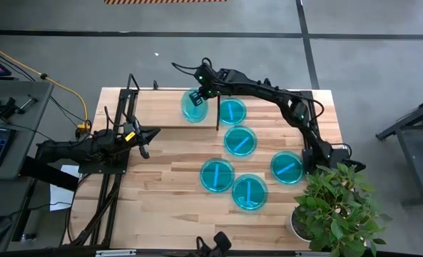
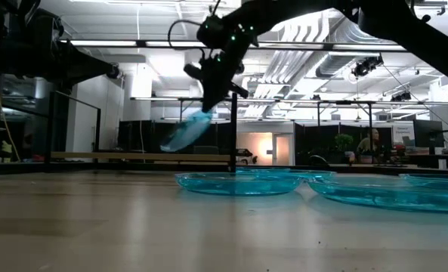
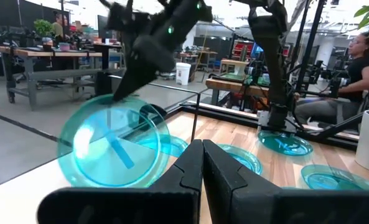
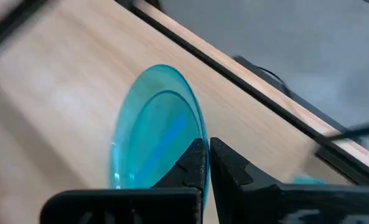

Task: Place and stack plates onto a shelf
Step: Put the blue plate on the shelf, then stack the blue plate on top of the blue plate on the shelf

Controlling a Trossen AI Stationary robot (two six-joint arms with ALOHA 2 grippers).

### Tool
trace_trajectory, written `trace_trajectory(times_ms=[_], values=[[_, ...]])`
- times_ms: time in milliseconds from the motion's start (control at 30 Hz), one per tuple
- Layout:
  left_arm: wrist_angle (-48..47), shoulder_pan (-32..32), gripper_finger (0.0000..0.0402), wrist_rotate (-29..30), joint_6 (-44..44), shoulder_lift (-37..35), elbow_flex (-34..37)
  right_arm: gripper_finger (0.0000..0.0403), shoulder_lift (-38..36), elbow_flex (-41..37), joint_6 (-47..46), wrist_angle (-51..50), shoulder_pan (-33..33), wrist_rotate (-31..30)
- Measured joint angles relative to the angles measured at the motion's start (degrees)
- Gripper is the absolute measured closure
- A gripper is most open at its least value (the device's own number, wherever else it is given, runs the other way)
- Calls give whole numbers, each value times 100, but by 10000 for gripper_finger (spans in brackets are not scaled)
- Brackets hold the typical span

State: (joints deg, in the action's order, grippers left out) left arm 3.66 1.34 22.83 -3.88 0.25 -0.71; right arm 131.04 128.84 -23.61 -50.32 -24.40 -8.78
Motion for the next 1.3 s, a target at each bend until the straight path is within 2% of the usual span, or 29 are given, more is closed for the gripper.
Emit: trace_trajectory(times_ms=[167, 500, 867, 967, 1300], values=[[-2, 0, 401, 4, 0, 0, 0, 403, 0, -45, 8, 83, 1, -107], [0, 0, 401, 7, 0, 0, 0, 403, 0, -45, -279, -46, -1, -775], [0, 2, 401, 7, 0, 0, -1, 400, 0, -45, -337, -112, -1, -773], [0, 2, 401, 7, 0, 0, -1, 382, 0, -45, -337, -141, -1, -771], [-2, 0, 401, 7, 0, 0, 0, 275, -110, -45, -21, -171, -1, -881]])
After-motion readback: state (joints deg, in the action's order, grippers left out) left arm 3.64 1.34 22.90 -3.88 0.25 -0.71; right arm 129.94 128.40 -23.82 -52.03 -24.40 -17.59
